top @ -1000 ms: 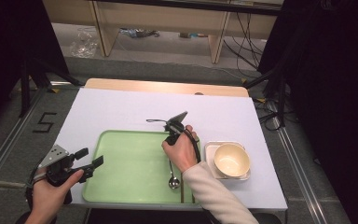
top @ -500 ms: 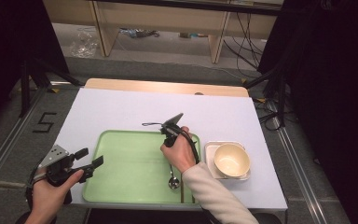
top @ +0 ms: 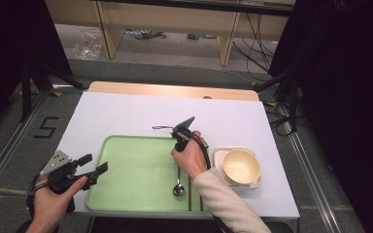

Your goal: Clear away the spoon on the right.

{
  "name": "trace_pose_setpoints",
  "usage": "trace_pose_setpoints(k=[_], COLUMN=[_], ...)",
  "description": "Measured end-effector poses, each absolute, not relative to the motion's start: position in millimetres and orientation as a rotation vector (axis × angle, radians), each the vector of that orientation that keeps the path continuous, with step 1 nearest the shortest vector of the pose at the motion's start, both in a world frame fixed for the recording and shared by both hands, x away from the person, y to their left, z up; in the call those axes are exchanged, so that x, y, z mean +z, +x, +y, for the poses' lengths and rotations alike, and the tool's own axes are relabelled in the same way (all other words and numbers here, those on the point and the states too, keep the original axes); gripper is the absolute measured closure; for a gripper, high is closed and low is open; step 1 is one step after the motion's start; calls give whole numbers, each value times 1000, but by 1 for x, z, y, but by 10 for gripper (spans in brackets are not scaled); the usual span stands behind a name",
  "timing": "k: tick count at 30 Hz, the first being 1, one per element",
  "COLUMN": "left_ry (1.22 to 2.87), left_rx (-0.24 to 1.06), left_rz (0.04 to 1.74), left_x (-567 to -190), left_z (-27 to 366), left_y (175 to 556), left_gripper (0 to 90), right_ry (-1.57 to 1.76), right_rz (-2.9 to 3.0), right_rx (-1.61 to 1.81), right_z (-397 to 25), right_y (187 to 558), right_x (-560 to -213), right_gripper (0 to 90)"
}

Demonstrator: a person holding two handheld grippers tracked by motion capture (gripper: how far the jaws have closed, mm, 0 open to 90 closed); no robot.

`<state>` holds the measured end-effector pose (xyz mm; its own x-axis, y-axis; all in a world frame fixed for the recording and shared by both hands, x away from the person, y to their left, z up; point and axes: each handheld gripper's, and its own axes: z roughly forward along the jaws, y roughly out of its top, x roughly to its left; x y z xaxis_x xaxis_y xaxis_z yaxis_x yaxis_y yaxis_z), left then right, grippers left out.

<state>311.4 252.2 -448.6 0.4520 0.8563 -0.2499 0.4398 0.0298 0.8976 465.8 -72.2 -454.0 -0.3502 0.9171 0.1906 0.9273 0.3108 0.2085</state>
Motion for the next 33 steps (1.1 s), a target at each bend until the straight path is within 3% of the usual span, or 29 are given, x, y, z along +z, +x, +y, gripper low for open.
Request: trace_pose_setpoints(k=[4,15,18,33], left_ry=[1595,1598,1596,1596], left_rx=[470,471,470,471], left_rz=[1158,1159,1160,1160], left_x=[-449,-449,-449,-449], left_z=[252,252,252,252], left_y=[311,311,312,312], left_gripper=[269,269,269,269], right_ry=[-1732,-1587,-1506,-1796], right_rz=[-2568,-2724,-2775,-2665], right_rx=[-495,-536,-551,-527], right_z=[-76,-103,-118,-187], right_y=[467,467,470,467], right_x=[-454,-419,-414,-387], right_gripper=[884,639,629,594])
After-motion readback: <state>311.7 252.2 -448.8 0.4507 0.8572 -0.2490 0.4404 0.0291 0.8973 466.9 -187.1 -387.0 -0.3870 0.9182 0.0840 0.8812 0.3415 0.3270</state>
